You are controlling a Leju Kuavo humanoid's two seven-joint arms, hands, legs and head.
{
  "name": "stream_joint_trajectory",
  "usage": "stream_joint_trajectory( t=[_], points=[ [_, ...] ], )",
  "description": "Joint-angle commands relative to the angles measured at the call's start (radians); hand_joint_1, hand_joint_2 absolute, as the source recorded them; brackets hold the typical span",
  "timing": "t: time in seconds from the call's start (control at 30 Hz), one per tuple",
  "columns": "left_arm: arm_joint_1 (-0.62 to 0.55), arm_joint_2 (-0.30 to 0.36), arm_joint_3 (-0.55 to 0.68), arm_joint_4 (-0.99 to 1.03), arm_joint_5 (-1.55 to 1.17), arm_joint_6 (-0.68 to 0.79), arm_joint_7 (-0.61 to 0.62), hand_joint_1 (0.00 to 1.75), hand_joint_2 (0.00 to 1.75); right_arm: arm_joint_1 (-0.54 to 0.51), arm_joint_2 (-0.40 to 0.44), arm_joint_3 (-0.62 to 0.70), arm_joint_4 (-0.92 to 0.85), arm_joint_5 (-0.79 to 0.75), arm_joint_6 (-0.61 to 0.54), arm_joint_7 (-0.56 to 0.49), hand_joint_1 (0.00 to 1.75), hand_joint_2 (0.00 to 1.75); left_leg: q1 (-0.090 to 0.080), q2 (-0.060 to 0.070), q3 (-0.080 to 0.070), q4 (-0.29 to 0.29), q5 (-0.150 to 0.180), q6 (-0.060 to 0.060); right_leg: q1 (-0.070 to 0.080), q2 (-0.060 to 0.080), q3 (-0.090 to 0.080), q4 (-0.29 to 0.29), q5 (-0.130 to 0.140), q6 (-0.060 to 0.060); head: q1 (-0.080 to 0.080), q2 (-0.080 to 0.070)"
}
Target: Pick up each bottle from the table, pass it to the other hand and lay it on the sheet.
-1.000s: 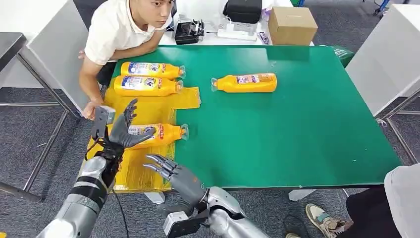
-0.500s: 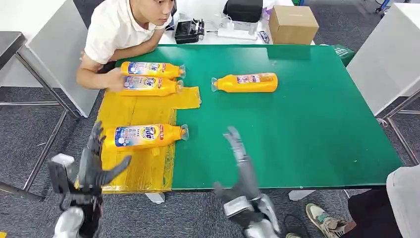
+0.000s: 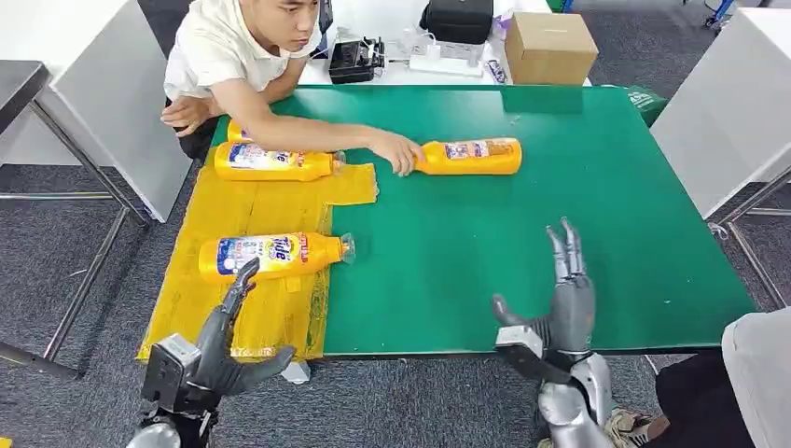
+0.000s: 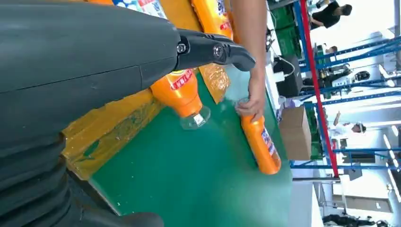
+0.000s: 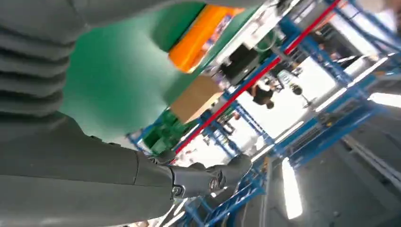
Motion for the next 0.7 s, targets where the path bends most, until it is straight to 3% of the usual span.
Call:
stream_joint_trajectory(
  t=[0.03, 0.23, 0.47, 0.57, 0.7],
  points=[
    [-0.062, -0.027, -0.064, 0.145, -0.053, 0.028, 0.017, 0.00, 1.75, -0.071, -0.041, -0.034, 0.186, 0.063, 0.003, 0.028, 0.00, 1.75, -0.001, -0.001, 0.006, -0.003, -0.001, 0.000, -0.001, -0.002, 0.006, -0.002, -0.001, -0.001, 0.000, 0.000],
    [-0.153, -0.119, -0.082, 0.338, -0.116, 0.099, 0.004, 0.00, 1.75, -0.054, -0.045, -0.016, 0.272, 0.118, -0.074, 0.014, 0.00, 1.75, -0.001, -0.002, 0.008, -0.003, 0.000, 0.000, -0.001, -0.004, 0.008, -0.003, -0.001, 0.000, 0.000, 0.000],
    [-0.164, -0.121, -0.076, 0.354, -0.118, 0.101, 0.002, 0.00, 1.75, -0.041, -0.049, -0.013, 0.255, 0.118, -0.077, 0.014, 0.00, 1.75, -0.001, 0.000, 0.005, -0.002, -0.001, 0.000, 0.000, -0.001, 0.005, -0.002, -0.001, 0.000, 0.000, 0.000],
    [-0.175, -0.144, -0.050, 0.342, -0.093, 0.116, -0.025, 0.00, 1.75, 0.030, 0.007, -0.147, 0.162, 0.304, -0.081, 0.010, 0.00, 1.75, -0.001, -0.003, 0.007, -0.002, -0.001, 0.000, 0.000, -0.005, 0.007, -0.002, -0.003, -0.001, 0.000, 0.000],
    [-0.126, -0.146, -0.031, 0.291, -0.065, 0.130, -0.043, 0.00, 1.75, -0.039, 0.040, -0.193, 0.209, 0.446, -0.081, 0.020, 0.00, 1.75, -0.001, 0.000, 0.006, -0.001, -0.002, 0.000, -0.001, -0.002, 0.005, -0.001, -0.002, -0.001, 0.000, 0.000]
  ],
)
